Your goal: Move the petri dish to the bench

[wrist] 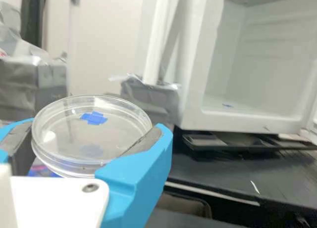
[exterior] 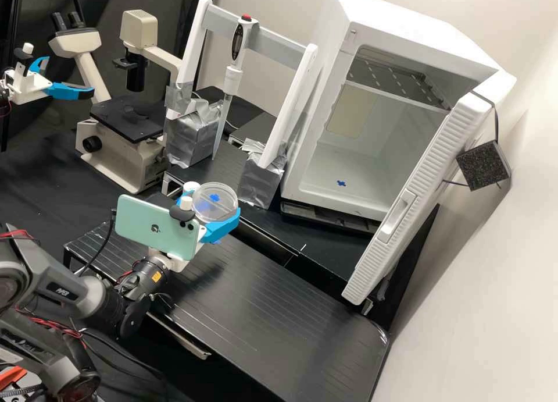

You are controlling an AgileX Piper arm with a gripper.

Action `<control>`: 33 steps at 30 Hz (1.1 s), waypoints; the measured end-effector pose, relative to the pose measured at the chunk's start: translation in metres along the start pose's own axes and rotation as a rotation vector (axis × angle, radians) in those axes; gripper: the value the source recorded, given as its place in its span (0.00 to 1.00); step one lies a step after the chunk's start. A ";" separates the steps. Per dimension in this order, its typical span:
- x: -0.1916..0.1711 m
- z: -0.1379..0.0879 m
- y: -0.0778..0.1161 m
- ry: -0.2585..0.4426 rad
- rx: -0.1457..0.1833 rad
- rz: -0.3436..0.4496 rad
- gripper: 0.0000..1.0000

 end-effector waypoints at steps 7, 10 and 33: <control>-0.008 0.018 -0.001 -0.054 -0.015 -0.098 0.00; -0.012 0.023 -0.001 -0.071 -0.023 -0.135 0.00; -0.032 0.036 0.003 -0.116 -0.002 -0.199 1.00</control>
